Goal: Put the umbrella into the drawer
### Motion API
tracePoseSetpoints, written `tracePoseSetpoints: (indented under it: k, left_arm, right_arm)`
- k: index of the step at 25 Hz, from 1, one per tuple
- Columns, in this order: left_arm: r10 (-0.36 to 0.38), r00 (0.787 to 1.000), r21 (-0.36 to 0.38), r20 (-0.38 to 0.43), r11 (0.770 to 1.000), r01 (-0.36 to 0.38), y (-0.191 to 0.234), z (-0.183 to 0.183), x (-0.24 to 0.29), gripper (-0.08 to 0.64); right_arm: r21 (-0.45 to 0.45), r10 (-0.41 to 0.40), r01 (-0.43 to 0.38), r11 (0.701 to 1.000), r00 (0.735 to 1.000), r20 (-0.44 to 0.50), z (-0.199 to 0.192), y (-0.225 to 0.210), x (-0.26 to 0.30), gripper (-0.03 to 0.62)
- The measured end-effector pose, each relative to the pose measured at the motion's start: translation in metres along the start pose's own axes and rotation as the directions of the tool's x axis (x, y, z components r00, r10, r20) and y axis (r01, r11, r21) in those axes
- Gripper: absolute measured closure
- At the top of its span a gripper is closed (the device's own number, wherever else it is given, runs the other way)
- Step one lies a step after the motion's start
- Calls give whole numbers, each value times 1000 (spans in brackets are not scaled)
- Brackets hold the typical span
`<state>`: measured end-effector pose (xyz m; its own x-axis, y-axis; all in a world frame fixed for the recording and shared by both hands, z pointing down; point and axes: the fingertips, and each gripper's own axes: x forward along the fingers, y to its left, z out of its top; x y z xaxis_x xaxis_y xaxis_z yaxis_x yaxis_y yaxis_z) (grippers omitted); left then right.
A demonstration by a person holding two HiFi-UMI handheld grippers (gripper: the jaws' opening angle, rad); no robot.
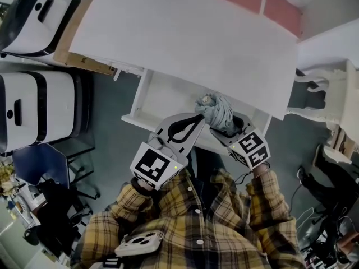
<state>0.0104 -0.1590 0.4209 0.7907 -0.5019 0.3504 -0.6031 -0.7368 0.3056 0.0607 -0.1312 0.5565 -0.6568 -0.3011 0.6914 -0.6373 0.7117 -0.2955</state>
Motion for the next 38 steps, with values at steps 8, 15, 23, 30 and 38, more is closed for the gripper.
tracePoseSetpoints:
  k: [8, 15, 23, 30, 38]
  left_arm:
    - [-29, 993, -49, -117, 999, 24, 6, -47, 22, 534]
    - [-33, 979, -52, -203, 998, 23, 9, -78, 36, 534]
    - [-51, 970, -49, -239, 998, 40, 6, -96, 51, 534]
    - [-44, 967, -65, -251, 997, 28, 14, -110, 48, 534]
    - [-30, 963, -75, -267, 997, 10, 20, -119, 42, 534]
  right_arm:
    - [13, 59, -58, 998, 990, -126, -45, -5, 30, 304]
    - [11, 107, -107, 994, 970, -220, -78, -9, 49, 304]
    - [-5, 144, -152, 988, 945, -294, -97, 2, 65, 304]
    - [-54, 124, -148, 987, 939, -321, -106, 8, 76, 304]
    - [-98, 92, -139, 985, 920, -380, -120, 10, 88, 302]
